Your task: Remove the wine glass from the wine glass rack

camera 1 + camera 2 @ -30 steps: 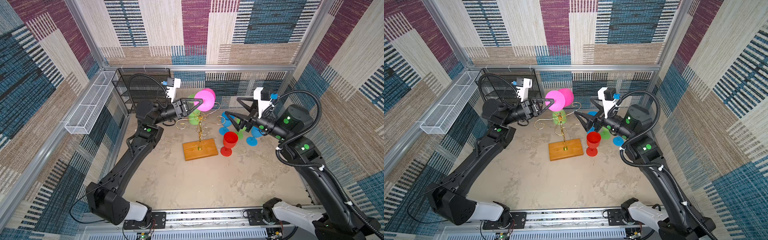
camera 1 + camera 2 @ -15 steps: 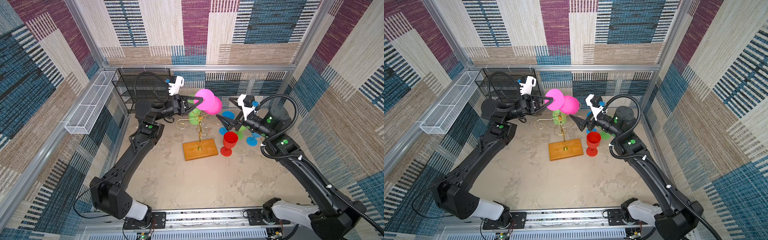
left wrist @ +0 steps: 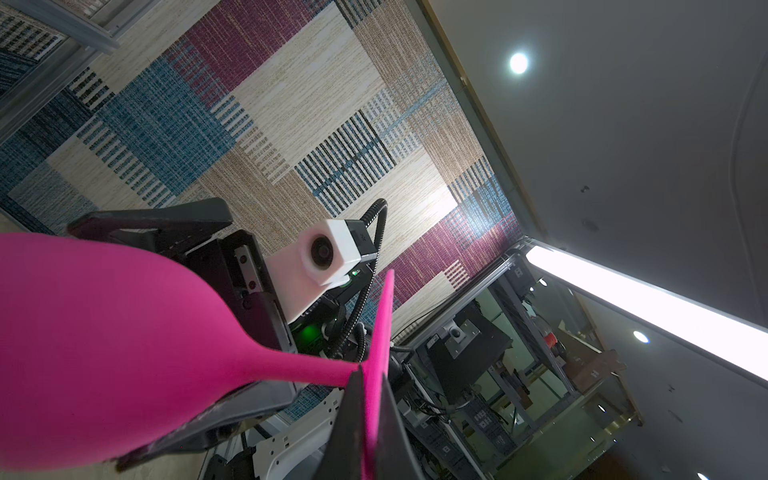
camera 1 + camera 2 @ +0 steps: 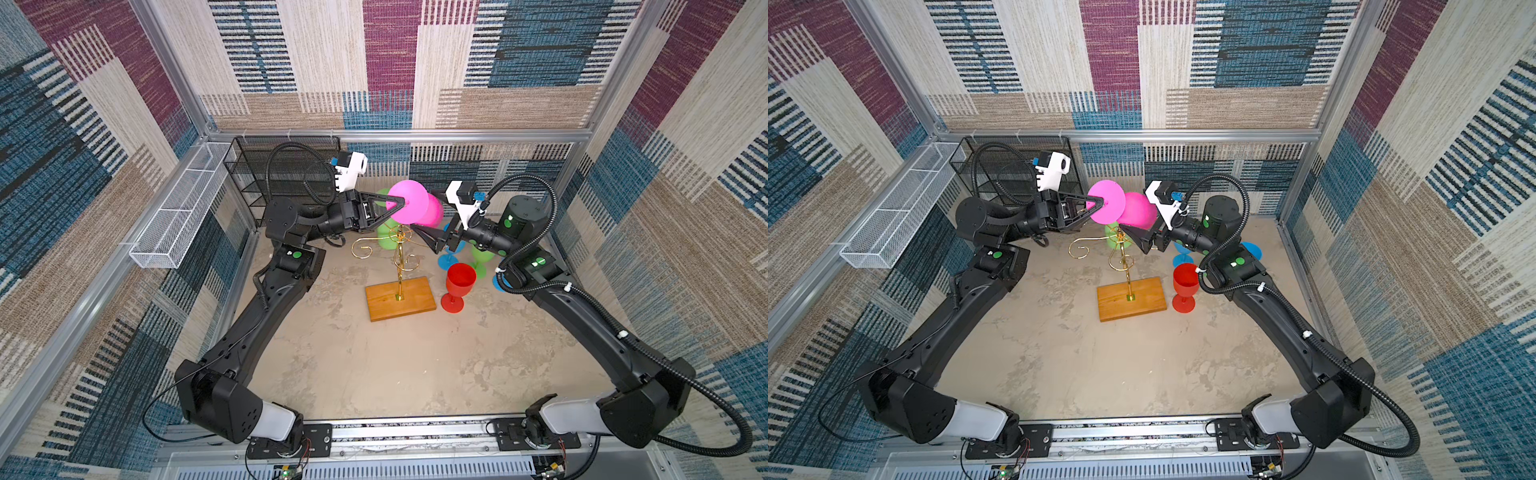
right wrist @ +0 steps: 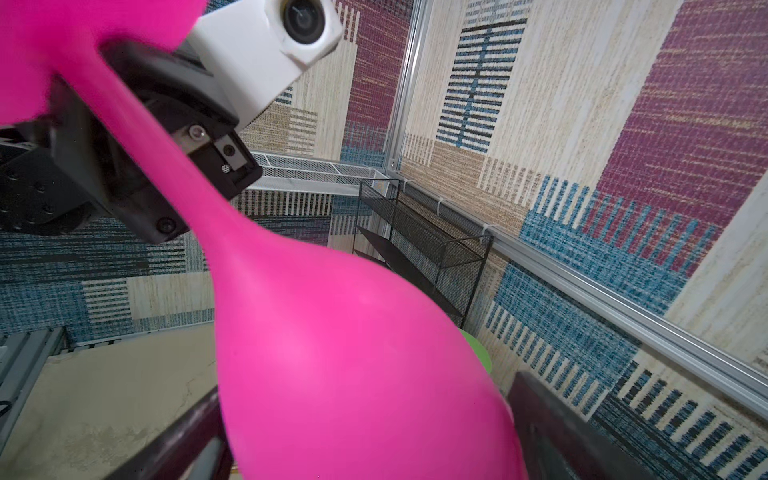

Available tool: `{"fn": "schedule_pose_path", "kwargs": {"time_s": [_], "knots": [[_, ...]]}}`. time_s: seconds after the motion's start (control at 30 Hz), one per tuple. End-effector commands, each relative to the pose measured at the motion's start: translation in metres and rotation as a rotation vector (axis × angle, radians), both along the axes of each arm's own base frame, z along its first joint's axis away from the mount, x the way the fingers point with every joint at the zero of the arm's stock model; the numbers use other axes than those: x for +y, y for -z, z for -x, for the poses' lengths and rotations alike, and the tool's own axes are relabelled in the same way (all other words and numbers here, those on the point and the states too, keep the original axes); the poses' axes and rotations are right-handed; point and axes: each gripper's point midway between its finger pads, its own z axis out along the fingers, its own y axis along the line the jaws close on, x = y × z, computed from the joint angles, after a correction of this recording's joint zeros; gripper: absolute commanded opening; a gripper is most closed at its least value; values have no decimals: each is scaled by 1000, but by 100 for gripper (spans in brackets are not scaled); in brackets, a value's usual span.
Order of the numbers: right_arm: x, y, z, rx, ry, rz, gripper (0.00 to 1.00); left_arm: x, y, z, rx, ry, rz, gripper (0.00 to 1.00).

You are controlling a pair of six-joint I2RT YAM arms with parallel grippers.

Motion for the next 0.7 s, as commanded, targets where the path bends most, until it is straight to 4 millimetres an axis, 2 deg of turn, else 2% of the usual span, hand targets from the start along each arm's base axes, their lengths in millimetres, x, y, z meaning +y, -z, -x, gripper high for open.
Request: {"fn": "schedule_pose_path", "kwargs": {"time_s": [0.0,0.17,0.47,0.63,0.67], "knots": [[3,-12,-3,-22,9,-39,99,2,-5,11,-44,29,3,0],[7,-11,-8,-12,14,-42,99,2,-4,12,-49,38,7,0],[7,-7,-10,16,33,-36,83,6,-12,17,-97,29,43,0],[5,-8,-5,24,36,-35,80,8,-13,16,-128,4,54,0],[4,-9,-4,25,36,-34,80,8,-14,16,-136,-3,60,4]]}}
